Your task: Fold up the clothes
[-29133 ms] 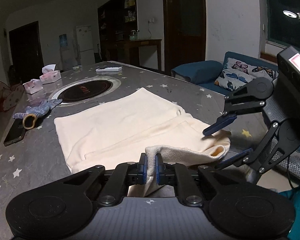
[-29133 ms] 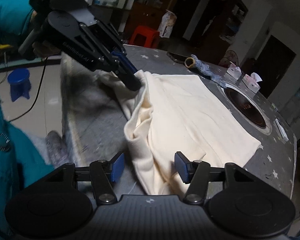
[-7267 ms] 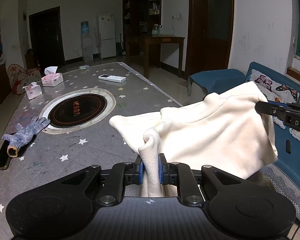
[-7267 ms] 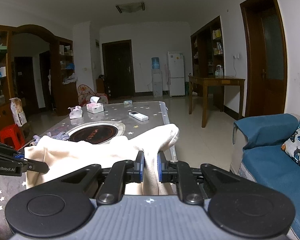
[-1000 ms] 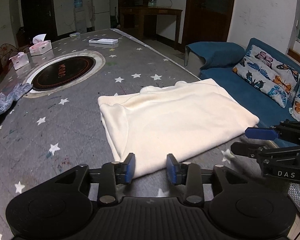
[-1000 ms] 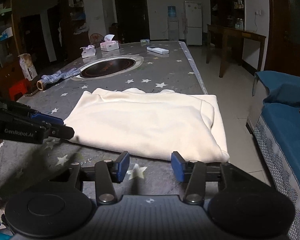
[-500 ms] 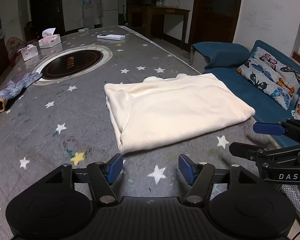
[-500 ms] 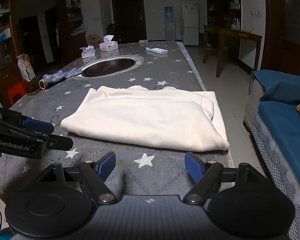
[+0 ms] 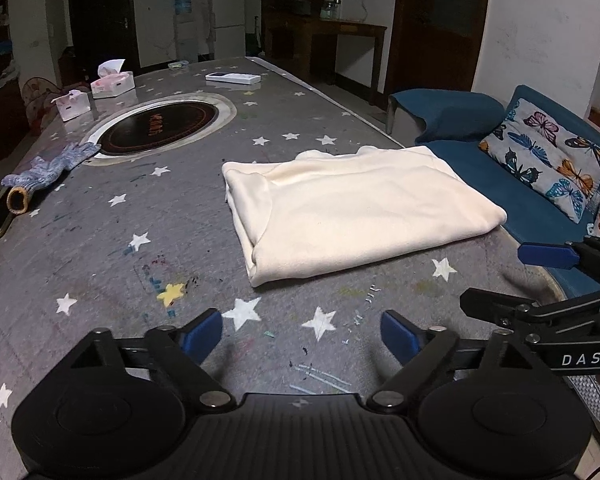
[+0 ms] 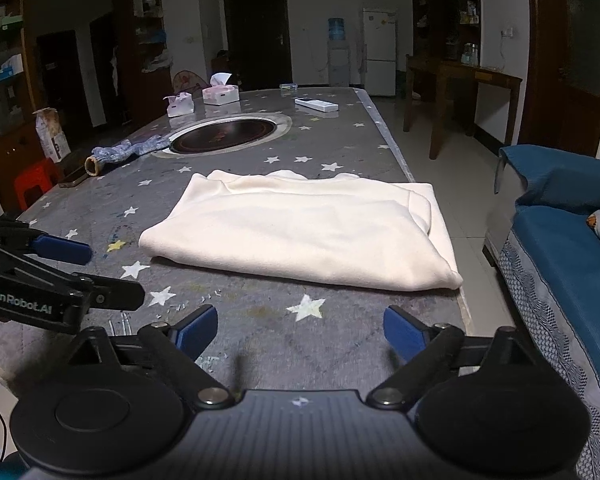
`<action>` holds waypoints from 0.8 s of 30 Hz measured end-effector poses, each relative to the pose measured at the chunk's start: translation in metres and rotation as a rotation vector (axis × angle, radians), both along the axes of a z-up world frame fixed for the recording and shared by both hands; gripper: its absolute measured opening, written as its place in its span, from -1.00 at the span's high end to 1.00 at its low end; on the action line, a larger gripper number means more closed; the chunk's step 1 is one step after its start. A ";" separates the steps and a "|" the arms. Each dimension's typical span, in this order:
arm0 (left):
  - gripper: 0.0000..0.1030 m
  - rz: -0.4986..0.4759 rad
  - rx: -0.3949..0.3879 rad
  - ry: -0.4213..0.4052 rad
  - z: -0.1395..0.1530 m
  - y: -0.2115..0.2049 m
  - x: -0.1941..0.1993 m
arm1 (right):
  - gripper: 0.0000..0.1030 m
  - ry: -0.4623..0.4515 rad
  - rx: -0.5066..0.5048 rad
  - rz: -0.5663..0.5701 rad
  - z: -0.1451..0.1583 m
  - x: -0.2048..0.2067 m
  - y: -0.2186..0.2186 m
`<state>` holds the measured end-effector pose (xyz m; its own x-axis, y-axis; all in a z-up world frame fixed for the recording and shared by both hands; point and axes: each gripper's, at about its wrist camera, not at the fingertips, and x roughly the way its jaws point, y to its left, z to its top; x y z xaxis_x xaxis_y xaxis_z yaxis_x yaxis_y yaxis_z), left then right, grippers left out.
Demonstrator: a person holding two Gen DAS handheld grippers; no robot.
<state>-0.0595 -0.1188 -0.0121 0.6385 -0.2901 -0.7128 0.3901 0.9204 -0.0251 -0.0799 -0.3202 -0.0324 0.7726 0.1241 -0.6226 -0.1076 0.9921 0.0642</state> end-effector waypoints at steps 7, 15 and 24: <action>-0.95 0.004 -0.002 -0.014 0.002 0.004 -0.010 | -0.89 -0.011 -0.006 -0.014 0.002 -0.009 0.003; -1.00 0.005 -0.007 -0.023 0.004 0.006 -0.022 | -0.92 -0.022 -0.017 -0.012 0.004 -0.018 0.005; -1.00 0.004 -0.010 -0.035 0.005 0.007 -0.033 | -0.94 -0.032 -0.023 -0.007 0.005 -0.029 0.009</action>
<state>-0.0929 -0.1116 -0.0071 0.6639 -0.2944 -0.6874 0.3872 0.9217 -0.0208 -0.1089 -0.3117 -0.0271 0.7932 0.1043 -0.6000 -0.1020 0.9941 0.0379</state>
